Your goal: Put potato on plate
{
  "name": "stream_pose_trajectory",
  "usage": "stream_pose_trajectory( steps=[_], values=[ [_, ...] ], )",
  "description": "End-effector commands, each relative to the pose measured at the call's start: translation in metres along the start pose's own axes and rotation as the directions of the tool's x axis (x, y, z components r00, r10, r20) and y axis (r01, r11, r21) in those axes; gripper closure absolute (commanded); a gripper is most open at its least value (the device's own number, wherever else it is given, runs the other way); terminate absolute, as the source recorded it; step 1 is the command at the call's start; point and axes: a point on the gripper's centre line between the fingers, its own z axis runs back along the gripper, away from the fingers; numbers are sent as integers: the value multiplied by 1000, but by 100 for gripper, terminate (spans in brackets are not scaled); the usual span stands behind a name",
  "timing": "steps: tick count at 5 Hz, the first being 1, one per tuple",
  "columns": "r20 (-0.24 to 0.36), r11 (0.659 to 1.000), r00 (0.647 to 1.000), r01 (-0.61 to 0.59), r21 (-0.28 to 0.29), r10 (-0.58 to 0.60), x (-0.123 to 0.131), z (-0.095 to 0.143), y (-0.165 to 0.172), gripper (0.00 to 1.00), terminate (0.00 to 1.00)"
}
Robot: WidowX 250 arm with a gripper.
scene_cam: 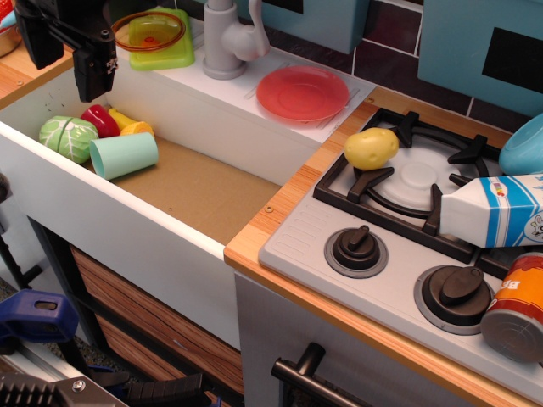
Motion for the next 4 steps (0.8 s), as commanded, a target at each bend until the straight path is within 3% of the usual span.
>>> stream_pose_trajectory(
  steps=[1, 2, 4],
  values=[
    [75, 1000, 997, -18, 19, 16, 47, 43, -53, 0, 0],
    [105, 999, 994, 25, -39, -21, 64, 54, -91, 0, 0],
    [196, 991, 974, 125, -44, -114, 100, 50, -167, 0, 0]
  ],
)
